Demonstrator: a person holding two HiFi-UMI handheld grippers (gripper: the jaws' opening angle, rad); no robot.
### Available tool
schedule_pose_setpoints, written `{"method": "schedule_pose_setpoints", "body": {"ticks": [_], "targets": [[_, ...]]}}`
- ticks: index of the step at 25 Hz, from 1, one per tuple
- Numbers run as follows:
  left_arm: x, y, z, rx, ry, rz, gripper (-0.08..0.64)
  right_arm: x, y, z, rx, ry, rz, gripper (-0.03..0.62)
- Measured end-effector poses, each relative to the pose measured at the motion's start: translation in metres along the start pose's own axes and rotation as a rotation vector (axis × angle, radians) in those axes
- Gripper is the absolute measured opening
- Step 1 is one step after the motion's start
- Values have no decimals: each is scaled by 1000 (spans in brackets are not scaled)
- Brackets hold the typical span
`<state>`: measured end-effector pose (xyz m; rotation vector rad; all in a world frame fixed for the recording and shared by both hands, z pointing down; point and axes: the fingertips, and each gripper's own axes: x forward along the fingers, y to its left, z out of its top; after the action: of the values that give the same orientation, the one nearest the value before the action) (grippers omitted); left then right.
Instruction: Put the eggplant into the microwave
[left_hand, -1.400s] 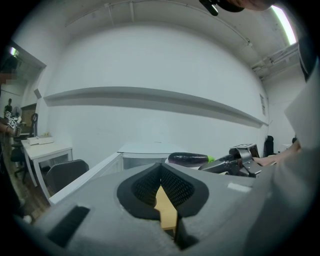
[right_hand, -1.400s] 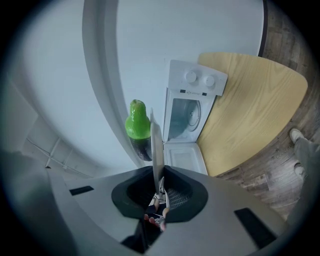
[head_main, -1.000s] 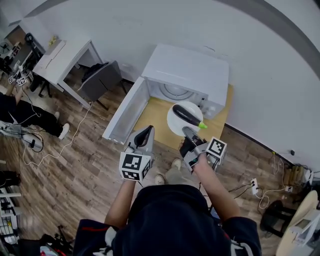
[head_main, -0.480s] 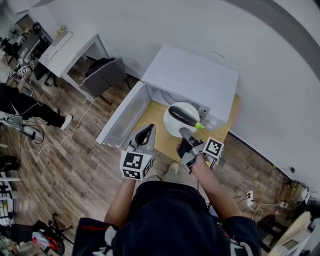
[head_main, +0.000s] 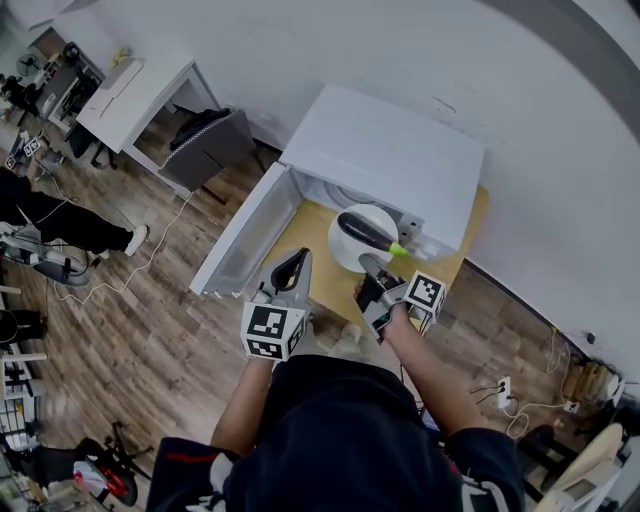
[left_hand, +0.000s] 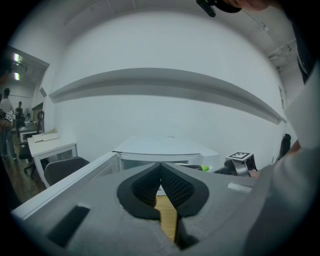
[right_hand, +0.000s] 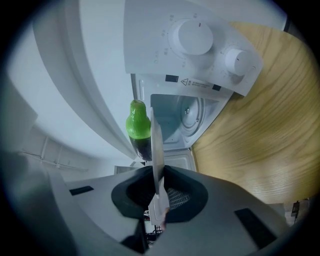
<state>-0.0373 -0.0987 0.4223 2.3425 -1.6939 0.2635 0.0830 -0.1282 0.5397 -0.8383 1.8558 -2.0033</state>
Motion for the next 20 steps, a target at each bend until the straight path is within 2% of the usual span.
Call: {"method": "schedule_pose_setpoints", "body": {"ticks": [6, 10, 16, 20], "targets": [[17, 16, -7, 6, 32, -62, 14, 21, -16, 5, 28, -47, -26, 29], [27, 30, -10, 16, 64, -116, 14, 41, -21, 10, 38, -92, 4, 29], [43, 43, -17, 30, 107, -192, 14, 65, -41, 20, 34, -158, -20, 29], [48, 48, -25, 19, 126, -216, 14, 80, -54, 25, 48, -197, -44, 29]]}}
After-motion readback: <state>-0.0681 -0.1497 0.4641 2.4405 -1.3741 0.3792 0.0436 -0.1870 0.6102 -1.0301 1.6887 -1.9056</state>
